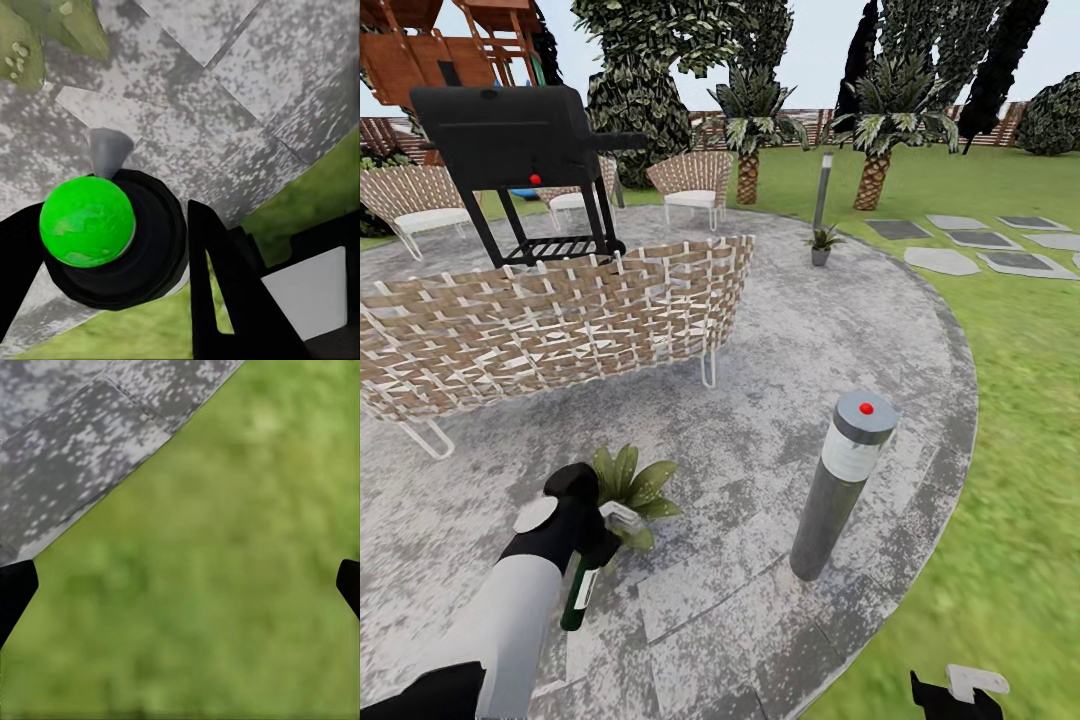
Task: Pick up the pesticide atomizer in the garden and spray insectifuge to fully cover both potted plants in the garden.
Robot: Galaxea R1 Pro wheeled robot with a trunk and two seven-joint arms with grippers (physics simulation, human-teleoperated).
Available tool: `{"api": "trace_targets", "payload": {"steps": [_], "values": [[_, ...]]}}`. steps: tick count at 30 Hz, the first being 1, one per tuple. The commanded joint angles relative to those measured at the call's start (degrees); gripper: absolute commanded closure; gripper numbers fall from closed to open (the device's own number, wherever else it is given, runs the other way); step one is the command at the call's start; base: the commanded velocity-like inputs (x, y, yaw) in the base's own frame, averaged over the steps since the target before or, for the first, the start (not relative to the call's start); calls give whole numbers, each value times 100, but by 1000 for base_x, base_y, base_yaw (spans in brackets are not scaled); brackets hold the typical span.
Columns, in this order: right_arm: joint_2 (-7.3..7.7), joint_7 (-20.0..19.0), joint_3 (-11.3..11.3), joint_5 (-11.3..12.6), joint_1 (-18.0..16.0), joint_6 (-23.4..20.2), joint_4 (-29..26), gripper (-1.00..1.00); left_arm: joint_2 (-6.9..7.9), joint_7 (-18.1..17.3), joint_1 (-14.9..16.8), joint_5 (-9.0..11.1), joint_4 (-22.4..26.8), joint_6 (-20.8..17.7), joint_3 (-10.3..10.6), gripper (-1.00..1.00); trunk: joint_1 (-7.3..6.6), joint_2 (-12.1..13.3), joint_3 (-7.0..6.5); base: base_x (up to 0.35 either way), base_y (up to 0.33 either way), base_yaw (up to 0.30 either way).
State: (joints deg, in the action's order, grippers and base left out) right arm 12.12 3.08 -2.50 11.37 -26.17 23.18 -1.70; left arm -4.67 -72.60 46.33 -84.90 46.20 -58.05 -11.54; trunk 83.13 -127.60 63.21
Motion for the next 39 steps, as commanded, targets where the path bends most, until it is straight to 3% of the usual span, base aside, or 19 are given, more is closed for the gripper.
{"api": "trace_targets", "payload": {"steps": [1,5,33,36,39], "values": [[0,9,-30,33,-3,14,3,-100,-8,-59,2,-53,8,-42,-116,100,-1,-2,5,-8,0,0],[1,9,-31,32,-3,11,3,-100,-3,-61,-7,-53,12,-40,-265,100,-1,-2,5,-173,115,0],[1,18,-31,40,-3,11,3,-100,95,-86,-72,-53,12,-29,-279,100,-1,-2,5,-139,274,-22],[1,14,-31,41,-3,11,2,-100,219,-80,-85,-49,12,-17,-293,100,-1,-2,5,-244,236,-253],[1,10,-31,41,-3,11,2,-100,416,-85,-88,-38,12,22,-618,100,-1,-2,5,-258,231,-262]]}}
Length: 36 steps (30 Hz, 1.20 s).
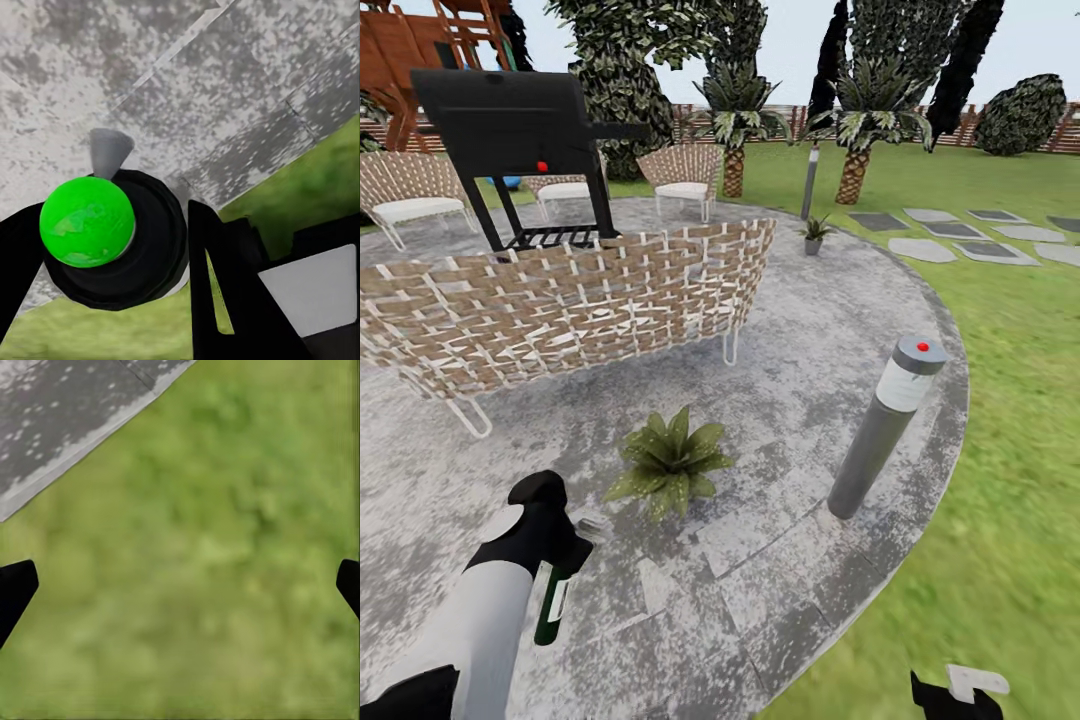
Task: Pick up the pesticide atomizer in the garden and spray insectifuge to fully cover both potted plants in the garden.
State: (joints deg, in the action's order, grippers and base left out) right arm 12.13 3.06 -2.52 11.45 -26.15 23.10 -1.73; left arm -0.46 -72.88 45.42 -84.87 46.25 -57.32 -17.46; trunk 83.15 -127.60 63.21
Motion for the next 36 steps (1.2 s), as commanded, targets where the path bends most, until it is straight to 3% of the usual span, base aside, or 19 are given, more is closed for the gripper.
{"api": "trace_targets", "payload": {"steps": [1,4,8,11,14,18,20,22,25,29,31,33,35,36], "values": [[0,8,-29,32,-5,19,1,-100,30,-54,2,-39,6,-37,-151,100,-4,-2,4,-267,227,-263],[0,10,-29,36,-5,19,4,-100,85,-39,-4,-38,6,20,-225,100,-4,-2,4,-271,219,-264],[0,10,-29,34,-5,19,0,-100,239,-12,-161,-2,-54,570,-264,100,-4,-2,4,-279,191,-264],[-4,10,-29,33,-5,19,0,-100,290,19,-456,373,-6,1067,-372,100,-4,-2,4,-287,167,-264],[-8,12,-31,32,-5,19,0,-100,405,236,-695,1026,0,1903,-409,100,-4,-2,4,-295,153,-216],[-17,11,-38,40,-5,19,-2,-100,441,706,-901,1902,-59,2568,-416,100,-4,-2,4,-297,163,-35],[-18,11,-38,41,-5,19,-3,-100,436,737,-909,1968,-73,2613,-410,100,-4,-2,4,-297,184,-2],[-18,-11,-36,41,-5,20,-3,-100,419,772,-929,2039,-88,3007,-415,100,-4,-2,4,-279,232,0],[-61,-21,-44,41,-5,27,-3,-100,424,792,-1103,2508,-219,3467,-413,100,-4,-2,1,-278,224,0],[-148,-22,-103,10,-5,25,-16,-100,417,824,-1129,2598,-252,3754,-408,100,-4,-2,-1,-248,193,0],[-159,-28,-372,-31,-5,27,-189,-100,398,828,-1131,2616,-286,3875,-408,100,-4,-2,-1,-69,55,0],[-161,-32,-1155,-299,-5,27,-701,-100,383,847,-1132,2655,-445,4290,-407,100,-4,-2,-1,-21,17,0],[-159,-50,-1799,-550,-5,27,-1094,-100,381,950,-1132,2675,-614,4677,-407,100,-4,-2,-1,-7,5,0],[-159,-81,-2005,-648,-5,27,-1221,-100,382,993,-1132,2678,-702,4835,-407,100,-4,-2,-1,-3,2,0]]}}
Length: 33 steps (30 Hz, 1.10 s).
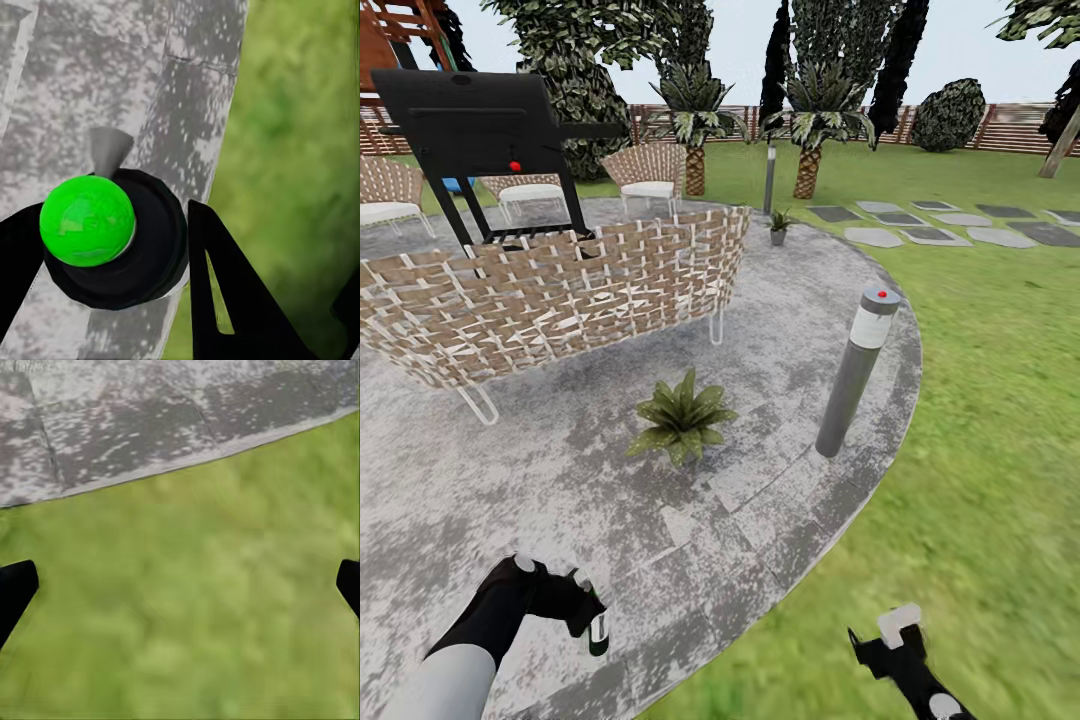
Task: Pick up the pesticide atomizer in the garden and spray insectifuge to fully cover both potted plants in the garden.
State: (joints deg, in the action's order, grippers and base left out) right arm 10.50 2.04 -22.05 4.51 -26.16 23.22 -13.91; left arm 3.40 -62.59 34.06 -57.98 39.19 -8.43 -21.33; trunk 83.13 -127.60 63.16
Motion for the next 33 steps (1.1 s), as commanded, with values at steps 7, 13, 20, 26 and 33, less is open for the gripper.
{"api": "trace_targets", "payload": {"steps": [7,13,20,26,33], "values": [[39,-2808,-672,-984,-84,-7,-1064,-100,20,6,6,-135,-501,1227,129,100,-1,-2,4,0,0,0],[33,-4284,-686,-1139,-299,-19,-1770,-100,-32,-30,15,-200,-508,1190,890,100,-1,-2,4,0,0,0],[-77,-4466,-695,-1697,-302,-19,-1913,100,-60,-51,13,-186,-599,1180,1268,100,-1,-2,4,0,0,0],[-552,-4637,-695,-1739,-302,-28,-2093,100,-272,-60,13,-202,-630,1216,1312,100,-1,-2,4,0,0,0],[-953,-4643,-696,-2058,-302,-28,-2113,100,-449,-58,6,-282,-830,1259,1785,100,-1,-2,4,0,0,0]]}}
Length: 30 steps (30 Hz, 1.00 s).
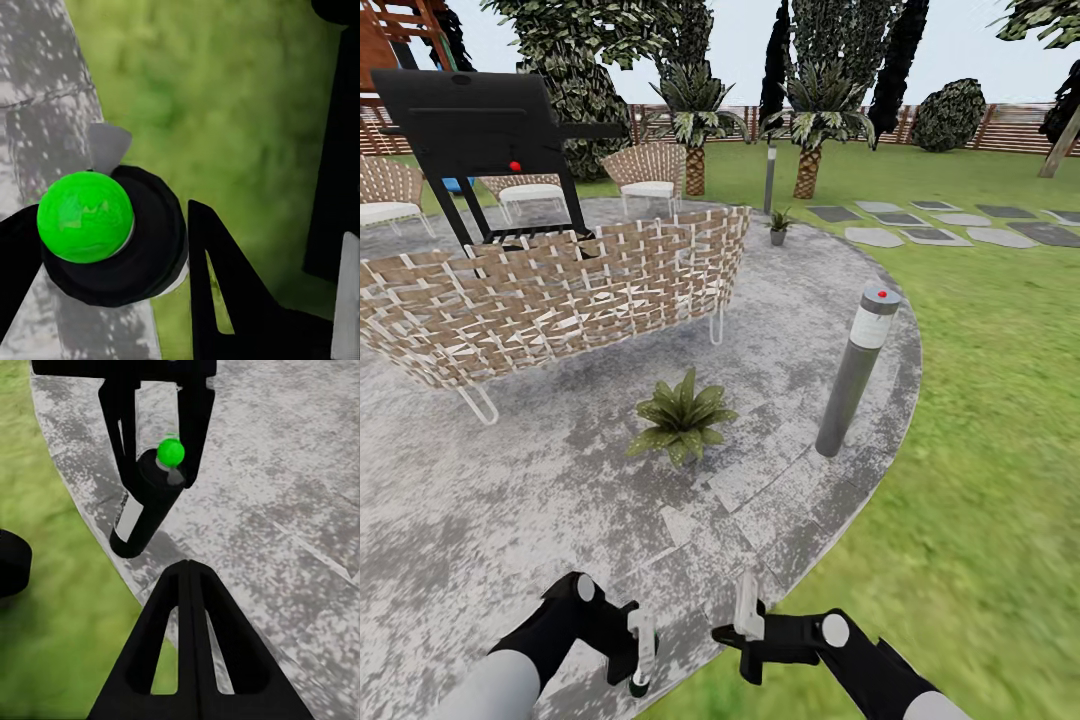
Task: Pick up the pesticide atomizer in the garden and spray insectifuge to fully cover both potted plants in the garden.
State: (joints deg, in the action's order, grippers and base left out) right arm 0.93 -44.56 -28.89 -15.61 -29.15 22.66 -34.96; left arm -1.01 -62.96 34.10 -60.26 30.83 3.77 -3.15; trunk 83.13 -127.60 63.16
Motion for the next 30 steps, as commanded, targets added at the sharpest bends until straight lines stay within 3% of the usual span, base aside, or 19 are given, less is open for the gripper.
{"api": "trace_targets", "payload": {"steps": [1,3,4,15,18,23,30], "values": [[0,17,-12,-80,-3,28,-9,100,-50,-22,1,-58,0,42,-26,100,-1,-2,4,0,0,0],[-4,17,-12,-107,-3,28,-10,100,-88,-23,2,-55,-5,77,35,100,-1,-2,4,0,0,0],[-5,17,-12,-121,-3,28,-11,100,-130,-23,0,-16,-6,278,76,100,-1,-2,4,0,0,0],[12,25,-3,-160,-3,27,-3,100,-338,-117,2,5,-185,618,87,100,-1,-2,4,0,0,0],[13,26,-3,-161,-3,28,-4,100,-363,-120,1,9,-206,654,87,100,-1,-2,4,0,0,0],[21,32,5,-161,-3,28,-2,100,-583,-120,3,14,-209,668,87,100,-1,-2,4,0,0,0],[22,35,6,-161,-3,28,-10,100,-694,-120,3,14,-209,695,87,100,-1,-2,4,0,0,0]]}}
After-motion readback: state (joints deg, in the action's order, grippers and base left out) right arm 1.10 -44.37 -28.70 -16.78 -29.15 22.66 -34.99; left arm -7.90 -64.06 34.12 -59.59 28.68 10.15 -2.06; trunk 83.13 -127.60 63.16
